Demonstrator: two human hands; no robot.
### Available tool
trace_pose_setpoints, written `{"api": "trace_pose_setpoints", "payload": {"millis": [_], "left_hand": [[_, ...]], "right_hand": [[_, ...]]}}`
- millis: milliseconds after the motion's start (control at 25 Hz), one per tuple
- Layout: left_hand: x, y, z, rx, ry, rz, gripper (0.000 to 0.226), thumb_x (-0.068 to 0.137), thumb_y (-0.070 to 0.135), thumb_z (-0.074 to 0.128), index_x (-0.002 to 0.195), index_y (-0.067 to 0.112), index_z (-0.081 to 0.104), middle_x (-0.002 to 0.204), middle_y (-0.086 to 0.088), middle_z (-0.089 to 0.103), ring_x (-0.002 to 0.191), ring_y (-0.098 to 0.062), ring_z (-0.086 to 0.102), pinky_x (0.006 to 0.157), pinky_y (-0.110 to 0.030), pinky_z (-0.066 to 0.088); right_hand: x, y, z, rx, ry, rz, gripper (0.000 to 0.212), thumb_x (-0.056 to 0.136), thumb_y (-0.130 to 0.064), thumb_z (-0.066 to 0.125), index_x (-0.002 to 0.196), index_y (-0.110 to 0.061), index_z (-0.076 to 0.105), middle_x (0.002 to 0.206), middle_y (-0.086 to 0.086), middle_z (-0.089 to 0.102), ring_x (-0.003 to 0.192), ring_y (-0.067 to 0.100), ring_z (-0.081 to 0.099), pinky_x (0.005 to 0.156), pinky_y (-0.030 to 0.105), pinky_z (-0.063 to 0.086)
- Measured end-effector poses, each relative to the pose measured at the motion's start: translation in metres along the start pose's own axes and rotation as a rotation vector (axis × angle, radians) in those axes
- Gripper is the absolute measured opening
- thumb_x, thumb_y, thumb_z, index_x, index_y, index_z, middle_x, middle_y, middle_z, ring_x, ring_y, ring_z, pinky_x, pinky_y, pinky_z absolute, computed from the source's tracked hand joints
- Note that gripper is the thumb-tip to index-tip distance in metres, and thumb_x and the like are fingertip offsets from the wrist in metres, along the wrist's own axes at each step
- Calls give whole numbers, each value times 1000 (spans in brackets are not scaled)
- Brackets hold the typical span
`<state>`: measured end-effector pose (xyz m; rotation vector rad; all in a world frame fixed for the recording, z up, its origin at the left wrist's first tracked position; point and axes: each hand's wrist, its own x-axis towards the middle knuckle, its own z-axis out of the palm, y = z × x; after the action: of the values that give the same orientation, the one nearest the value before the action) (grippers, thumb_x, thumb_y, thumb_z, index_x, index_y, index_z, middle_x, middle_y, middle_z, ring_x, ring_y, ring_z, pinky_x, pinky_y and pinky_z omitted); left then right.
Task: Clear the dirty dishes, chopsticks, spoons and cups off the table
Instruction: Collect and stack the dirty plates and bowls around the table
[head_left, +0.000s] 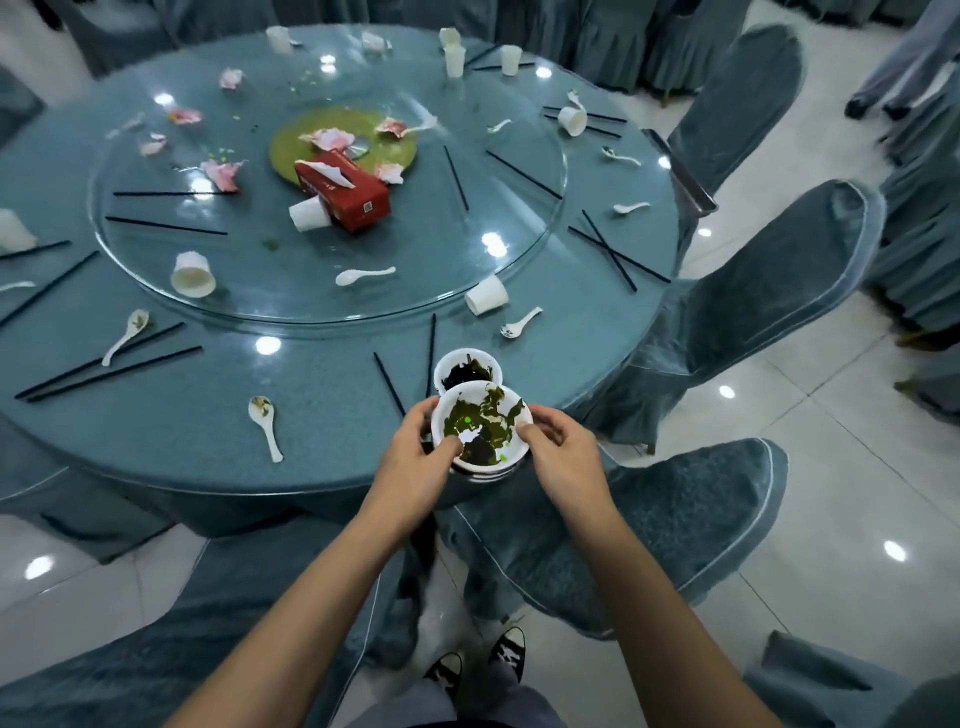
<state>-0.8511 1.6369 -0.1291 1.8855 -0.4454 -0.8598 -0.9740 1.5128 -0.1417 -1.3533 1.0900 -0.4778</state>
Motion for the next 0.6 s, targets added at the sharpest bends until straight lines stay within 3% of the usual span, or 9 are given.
{"api": "trace_pose_setpoints", "payload": {"millis": [160,400,480,600], "left_hand": [[13,1,11,-7,64,-21,45,93,11,64,124,42,54,111,19,68,101,-7,67,96,-40,56],[40,-4,17,-43,93,-82,45,89,16,65,121,47,54,113,18,68,105,-13,69,98,-47,55],[56,-3,16,-47,91,-101,45,88,17,65,123,43,55,113,17,69,106,-13,68,100,-47,54],[78,-1,16,-59,67,-128,48,79,28,63,124,43,55,117,16,69,110,-12,67,102,-46,53]], "right_hand": [[34,-5,-3,-84,-74,-11,18,94,-16,65,106,-27,72,99,-12,76,93,2,71,92,27,56],[68,-3,3,-106,-121,30,22,95,-13,64,95,-34,69,91,-18,74,88,-2,70,83,20,55],[83,-2,9,-93,-115,57,20,95,-11,65,107,-26,70,98,-13,74,91,0,70,83,19,55],[103,-1,18,-97,-104,86,30,94,-9,66,123,-16,67,108,-4,74,99,8,71,91,27,57]]}}
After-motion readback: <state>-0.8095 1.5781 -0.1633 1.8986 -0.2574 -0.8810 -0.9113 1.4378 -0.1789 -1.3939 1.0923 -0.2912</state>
